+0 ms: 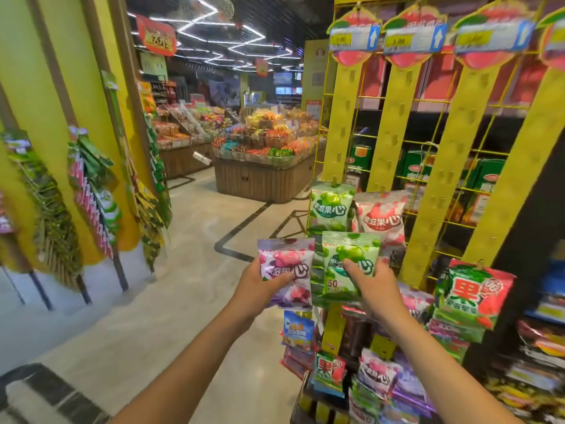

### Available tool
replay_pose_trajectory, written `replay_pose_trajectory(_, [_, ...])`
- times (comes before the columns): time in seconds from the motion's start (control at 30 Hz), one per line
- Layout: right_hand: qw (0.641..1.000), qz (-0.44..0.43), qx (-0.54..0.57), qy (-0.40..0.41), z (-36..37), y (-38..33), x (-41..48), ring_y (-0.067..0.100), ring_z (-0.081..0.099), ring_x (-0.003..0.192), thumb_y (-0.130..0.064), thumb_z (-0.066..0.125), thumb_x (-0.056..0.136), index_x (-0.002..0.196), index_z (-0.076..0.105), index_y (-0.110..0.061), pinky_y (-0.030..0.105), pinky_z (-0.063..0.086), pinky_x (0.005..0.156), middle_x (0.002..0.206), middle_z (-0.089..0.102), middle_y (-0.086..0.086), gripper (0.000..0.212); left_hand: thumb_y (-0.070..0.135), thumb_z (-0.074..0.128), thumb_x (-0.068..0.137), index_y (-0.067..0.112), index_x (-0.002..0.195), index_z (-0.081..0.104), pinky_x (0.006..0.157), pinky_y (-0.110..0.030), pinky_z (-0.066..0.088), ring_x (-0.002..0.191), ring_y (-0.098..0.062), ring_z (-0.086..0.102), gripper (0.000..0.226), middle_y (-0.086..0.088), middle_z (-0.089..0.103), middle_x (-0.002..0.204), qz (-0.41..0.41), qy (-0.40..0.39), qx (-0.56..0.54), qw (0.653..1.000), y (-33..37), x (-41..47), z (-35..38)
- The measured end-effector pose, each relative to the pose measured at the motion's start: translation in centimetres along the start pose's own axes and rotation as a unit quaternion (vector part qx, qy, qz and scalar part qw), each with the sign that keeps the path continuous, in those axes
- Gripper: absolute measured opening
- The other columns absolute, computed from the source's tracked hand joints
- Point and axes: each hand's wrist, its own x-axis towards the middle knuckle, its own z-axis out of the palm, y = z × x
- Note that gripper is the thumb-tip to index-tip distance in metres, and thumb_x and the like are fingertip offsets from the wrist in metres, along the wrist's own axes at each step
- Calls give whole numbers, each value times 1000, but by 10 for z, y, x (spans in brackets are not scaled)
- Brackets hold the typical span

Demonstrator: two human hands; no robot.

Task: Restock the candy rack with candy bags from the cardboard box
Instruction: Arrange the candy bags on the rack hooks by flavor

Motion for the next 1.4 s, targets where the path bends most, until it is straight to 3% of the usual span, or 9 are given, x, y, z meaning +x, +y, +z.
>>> replay_pose_trajectory(0.2, [1000, -10, 28, 4, -1, -9, 57, 10, 65, 105, -43, 71, 93, 115, 63, -29, 31, 52, 85, 111, 69, -12, 27, 11, 76, 93, 25, 126, 63, 84, -36, 64, 99, -20, 78, 38, 3, 80, 110, 28, -21, -4, 999, 33, 54, 2])
replay_pose_trajectory(0.3, [999, -25, 41, 3, -4, -20, 81, 8, 60, 84, -20, 66, 98, 96, 59, -23, 10, 46, 63, 93, 64, -6, 9, 12, 76, 93, 21, 128, 63, 91, -42, 62, 103, -22, 78, 39, -1, 79, 115, 44, -27, -5, 999, 46, 77, -1])
replay_pose_trajectory(0.37, [999, -25, 30, 9, -6, -28, 94, 15, 50, 71, -8, 60, 99, 86, 54, -15, 15, 42, 55, 79, 55, -3, 15, 10, 76, 93, 20, 129, 63, 90, -40, 63, 103, -23, 77, 39, -2, 79, 115, 56, -32, -13, 998, 54, 90, -3])
replay_pose_trajectory(0.47, [999, -33, 28, 9, -3, -42, 106, 19, 42, 71, -6, 57, 97, 89, 52, -9, 31, 35, 59, 78, 47, 6, 9, 8, 75, 93, 16, 132, 61, 90, -42, 63, 102, -26, 78, 43, -3, 79, 115, 67, -41, -19, 997, 63, 106, -6])
replay_pose_trajectory(0.6, [998, -42, 33, 17, 2, -51, 116, 19, 57, 81, -14, 60, 98, 103, 61, -9, 29, 45, 67, 92, 63, 5, 7, 9, 76, 93, 17, 130, 61, 95, -51, 60, 102, -28, 78, 41, -5, 79, 114, 72, -59, -19, 996, 71, 127, -8])
replay_pose_trajectory(0.77, [997, -56, 19, 44, 14, -56, 128, 4, 58, 115, -25, 65, 99, 141, 50, -17, 15, 49, 80, 132, 59, -6, 45, 10, 74, 94, 19, 128, 62, 96, -52, 60, 101, -28, 78, 37, -5, 80, 112, 82, -87, -23, 993, 77, 145, -13])
replay_pose_trajectory(0.83, [995, -62, 42, 58, 19, -60, 134, -6, 63, 102, -24, 65, 99, 139, 48, -22, 13, 53, 73, 129, 61, -9, 44, 13, 75, 94, 22, 128, 63, 96, -53, 60, 101, -27, 78, 37, -3, 80, 112, 78, -98, -26, 992, 77, 153, -15])
replay_pose_trajectory(1.1, [982, -86, 51, 160, 33, -83, 152, 9, 73, 89, -23, 67, 98, 127, 43, -26, 21, 60, 64, 107, 69, -9, 37, 14, 75, 94, 27, 124, 63, 91, -50, 62, 97, -24, 79, 35, 0, 80, 109, 74, -127, -23, 989, 77, 174, -25])
replay_pose_trajectory(1.4, [981, -54, -5, 189, 46, -61, 154, 15, 71, 100, -35, 71, 94, 135, 44, -24, 40, 61, 85, 120, 69, -1, 51, 22, 78, 92, 27, 130, 59, 87, -45, 64, 100, -22, 78, 43, -2, 77, 117, 59, -144, -21, 988, 64, 187, -34])
